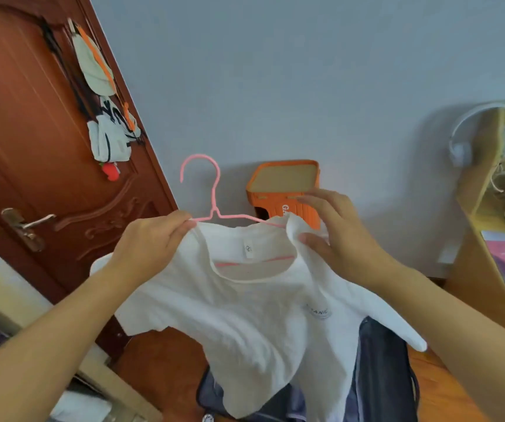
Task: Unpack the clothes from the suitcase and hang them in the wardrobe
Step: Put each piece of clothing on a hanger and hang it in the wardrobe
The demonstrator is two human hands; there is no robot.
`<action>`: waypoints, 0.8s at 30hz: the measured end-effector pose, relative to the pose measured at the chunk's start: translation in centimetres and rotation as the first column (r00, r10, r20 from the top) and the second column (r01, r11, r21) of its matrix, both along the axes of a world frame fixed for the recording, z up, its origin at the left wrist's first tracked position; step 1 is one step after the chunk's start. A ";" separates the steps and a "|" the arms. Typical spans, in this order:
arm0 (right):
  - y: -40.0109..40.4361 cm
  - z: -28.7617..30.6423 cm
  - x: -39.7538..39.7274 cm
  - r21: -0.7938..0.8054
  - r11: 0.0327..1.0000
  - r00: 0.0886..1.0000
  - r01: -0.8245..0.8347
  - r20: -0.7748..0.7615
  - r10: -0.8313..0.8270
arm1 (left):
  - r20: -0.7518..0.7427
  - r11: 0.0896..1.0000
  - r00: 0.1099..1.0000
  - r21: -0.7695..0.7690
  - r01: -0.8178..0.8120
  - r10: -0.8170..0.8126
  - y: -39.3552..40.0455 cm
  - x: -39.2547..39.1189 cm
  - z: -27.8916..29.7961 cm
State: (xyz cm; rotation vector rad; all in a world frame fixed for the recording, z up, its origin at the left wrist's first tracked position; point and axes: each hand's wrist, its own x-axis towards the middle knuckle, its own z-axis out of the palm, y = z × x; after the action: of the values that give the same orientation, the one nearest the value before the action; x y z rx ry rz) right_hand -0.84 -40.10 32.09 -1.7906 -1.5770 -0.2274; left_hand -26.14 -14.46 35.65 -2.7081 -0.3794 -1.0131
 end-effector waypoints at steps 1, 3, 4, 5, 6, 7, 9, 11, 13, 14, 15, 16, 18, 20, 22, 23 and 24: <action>0.1 -0.4 0.6 -0.165 0.986 0.999 0.026 -0.033 -0.031 | 0.029 0.995 1.000 -0.098 -0.008 0.011 -0.3 -0.1 0.3; 0.1 -0.5 1.2 -0.358 0.925 0.991 0.127 0.088 -0.102 | 0.039 0.980 0.999 -0.200 0.000 0.008 -1.1 -0.3 0.7; 0.3 -0.5 1.0 -0.347 0.924 0.981 0.162 0.162 -0.111 | 0.022 0.976 1.000 -0.216 0.012 -0.007 -1.6 -0.2 0.8; 0.6 -0.2 0.5 -0.301 0.941 0.978 0.153 0.183 -0.101 | 0.001 0.977 1.000 -0.211 0.023 -0.023 -2.1 0.3 0.9; 1.1 0.4 -0.3 -0.240 0.964 0.982 0.114 0.173 -0.073 | -0.022 0.981 0.999 -0.190 0.035 -0.040 -2.8 1.0 1.2; 1.5 0.9 -1.0 -0.186 0.980 0.987 0.071 0.155 -0.043 | -0.036 0.987 0.998 -0.151 0.045 -0.051 -3.6 1.7 1.6; 2.0 1.8 -1.5 -0.116 0.991 0.991 0.068 0.121 -0.054 | 0.001 0.999 0.999 -0.015 0.039 -0.039 -4.6 2.4 2.2; 1.6 2.5 -0.7 -0.072 0.987 0.986 0.143 0.103 -0.135 | 0.112 0.996 0.991 0.051 -0.078 0.072 -4.5 1.4 2.1; 0.5 3.0 0.6 -0.047 0.981 0.982 0.186 0.049 -0.184 | 0.200 0.949 0.932 -0.152 -0.277 0.304 -4.5 -0.6 -0.2; 0.1 3.4 1.1 -0.037 0.982 0.982 0.188 0.007 -0.187 | 0.207 0.882 0.893 -0.352 -0.313 0.399 -4.4 -1.5 -1.9; -0.3 3.7 1.5 -0.028 0.983 0.983 0.184 -0.025 -0.185 | 0.196 0.785 0.869 -0.548 -0.287 0.455 -4.5 -2.3 -3.4; -0.5 3.9 1.9 -0.023 0.985 0.985 0.172 -0.028 -0.173 | 0.194 0.696 0.856 -0.678 -0.236 0.479 -3.9 -3.0 -4.8; -1.0 4.1 2.7 -0.042 0.987 0.987 0.157 0.051 -0.155 | 0.136 0.594 0.838 -0.765 -0.250 0.528 -1.4 -4.4 -6.0; -1.6 3.9 3.4 -0.061 0.985 0.983 0.160 0.102 -0.153 | -0.031 0.503 0.797 -0.761 -0.410 0.603 1.3 -6.4 -5.0; -1.9 3.4 3.9 -0.050 0.986 0.986 0.158 0.062 -0.154 | -0.009 0.545 0.764 -0.695 -0.469 0.646 2.9 -6.9 -3.2; -1.8 3.1 3.9 -0.045 0.987 0.988 0.153 0.032 -0.151 | 0.089 0.632 0.776 -0.640 -0.436 0.625 1.9 -6.2 -2.1; -1.5 3.0 3.5 -0.042 0.988 0.989 0.147 0.014 -0.146 | 0.193 0.758 0.826 -0.546 -0.358 0.529 0.1 -4.7 -1.1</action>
State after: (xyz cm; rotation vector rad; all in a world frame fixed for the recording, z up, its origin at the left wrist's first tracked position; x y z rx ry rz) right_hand 2.71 -41.56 35.12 -1.9439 -1.4685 -0.2748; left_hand -30.88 -14.35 34.50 -2.5913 -1.4683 -1.3659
